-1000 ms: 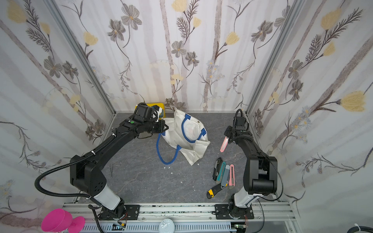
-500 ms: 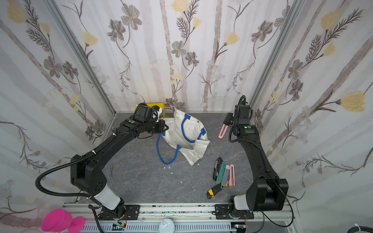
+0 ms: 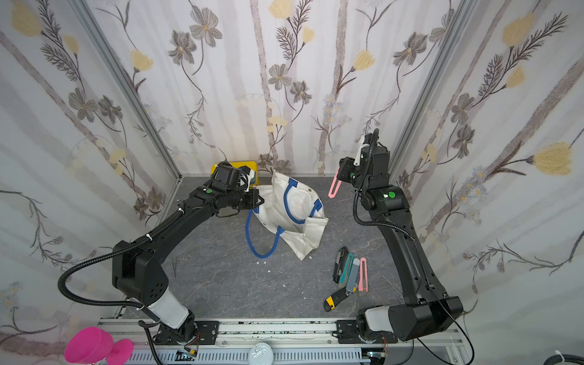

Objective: Place the art knife into the pouch
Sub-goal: Place the utility knife in the pouch.

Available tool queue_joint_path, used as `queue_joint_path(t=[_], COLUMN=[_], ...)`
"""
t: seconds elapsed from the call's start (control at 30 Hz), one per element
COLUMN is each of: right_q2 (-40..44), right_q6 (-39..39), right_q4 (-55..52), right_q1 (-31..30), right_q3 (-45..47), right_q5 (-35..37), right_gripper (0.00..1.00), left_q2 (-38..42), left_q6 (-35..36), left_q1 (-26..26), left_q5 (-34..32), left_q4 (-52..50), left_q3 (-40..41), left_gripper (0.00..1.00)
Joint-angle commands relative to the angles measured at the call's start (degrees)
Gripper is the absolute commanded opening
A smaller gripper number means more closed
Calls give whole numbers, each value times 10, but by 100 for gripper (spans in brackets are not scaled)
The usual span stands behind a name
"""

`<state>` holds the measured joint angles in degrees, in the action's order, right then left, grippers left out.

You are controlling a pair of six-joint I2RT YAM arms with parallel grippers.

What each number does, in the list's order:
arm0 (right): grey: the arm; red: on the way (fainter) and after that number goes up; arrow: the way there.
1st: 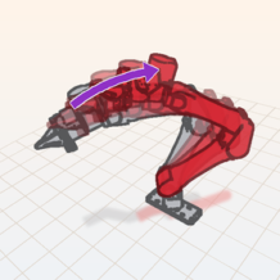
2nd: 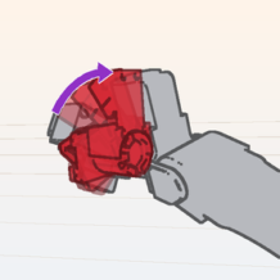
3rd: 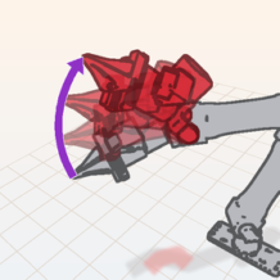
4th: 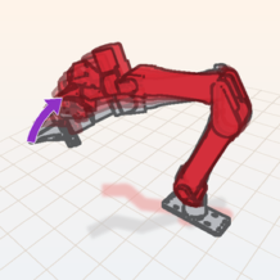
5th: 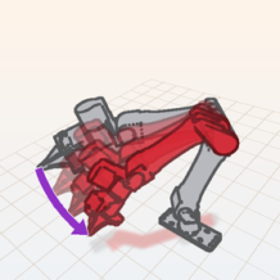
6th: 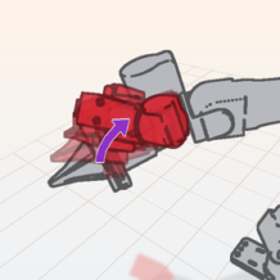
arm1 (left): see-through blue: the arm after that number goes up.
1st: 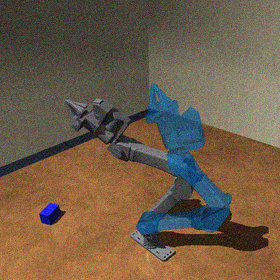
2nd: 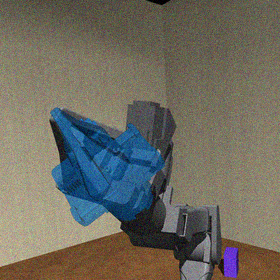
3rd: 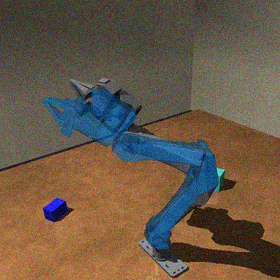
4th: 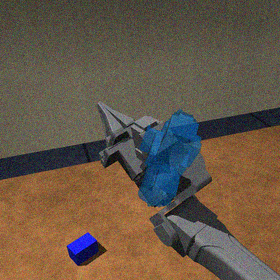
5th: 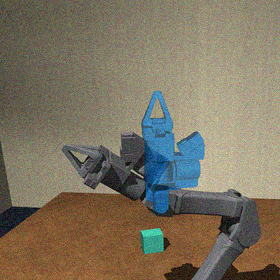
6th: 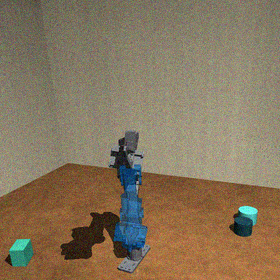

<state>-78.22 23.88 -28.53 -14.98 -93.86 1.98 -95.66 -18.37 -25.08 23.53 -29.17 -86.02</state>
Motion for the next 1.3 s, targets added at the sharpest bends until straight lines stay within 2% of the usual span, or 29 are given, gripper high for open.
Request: queue_joint_path(t=[0.0,0.33,0.63,1.27], right_q2=[0,-4,-35,-89], right_q6=[1,24,35,48], right_q4=[2,42,79,142], right_q1=[-32,-134,-192,-200], right_q3=[-17,51,113,208], right_q5=[-5,-16,3,-32], right_gripper=[16,16,17,32], left_q2=[-1,0,-1,-9], left_q6=[0,-1,-3,-2], left_q1=[1,1,1,5], left_q5=[-1,0,3,3], left_q4=[19,20,24,25], left_q3=[3,4,7,10], left_gripper=[0,0,0,0])
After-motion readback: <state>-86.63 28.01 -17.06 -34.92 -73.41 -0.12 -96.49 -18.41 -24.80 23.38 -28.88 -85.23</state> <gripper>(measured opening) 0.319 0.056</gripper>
